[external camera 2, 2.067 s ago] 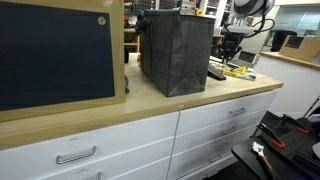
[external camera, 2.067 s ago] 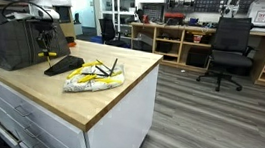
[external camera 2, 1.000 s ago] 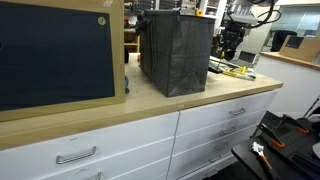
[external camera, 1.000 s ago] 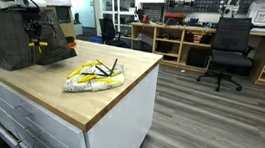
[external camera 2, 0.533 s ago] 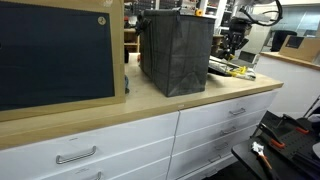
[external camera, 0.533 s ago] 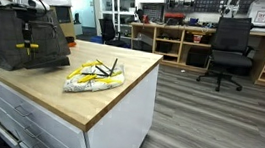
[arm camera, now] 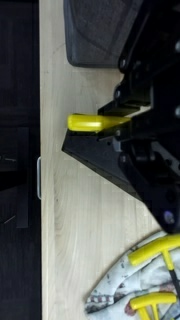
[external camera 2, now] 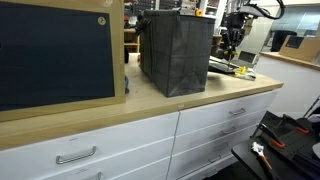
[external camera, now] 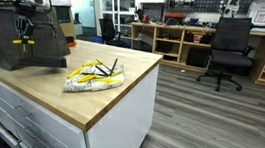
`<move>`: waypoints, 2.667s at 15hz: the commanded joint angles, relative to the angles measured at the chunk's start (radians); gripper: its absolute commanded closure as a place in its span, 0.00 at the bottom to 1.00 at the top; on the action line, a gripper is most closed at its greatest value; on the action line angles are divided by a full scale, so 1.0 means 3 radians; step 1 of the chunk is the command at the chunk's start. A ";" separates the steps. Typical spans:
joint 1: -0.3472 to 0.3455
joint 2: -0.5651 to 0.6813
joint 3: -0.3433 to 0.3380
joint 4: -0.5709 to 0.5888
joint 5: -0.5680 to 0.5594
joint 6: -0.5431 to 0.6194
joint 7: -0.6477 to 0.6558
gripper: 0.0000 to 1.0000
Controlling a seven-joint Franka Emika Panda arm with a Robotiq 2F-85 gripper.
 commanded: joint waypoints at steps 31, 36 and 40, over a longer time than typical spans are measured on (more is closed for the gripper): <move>0.0148 0.0381 0.0301 0.0927 -0.0685 -0.0980 -0.2942 0.96; -0.0080 0.0320 0.0073 0.0912 -0.0492 -0.0730 -0.2576 0.96; -0.0180 0.0344 -0.0017 0.0808 -0.0227 -0.0359 -0.2130 0.96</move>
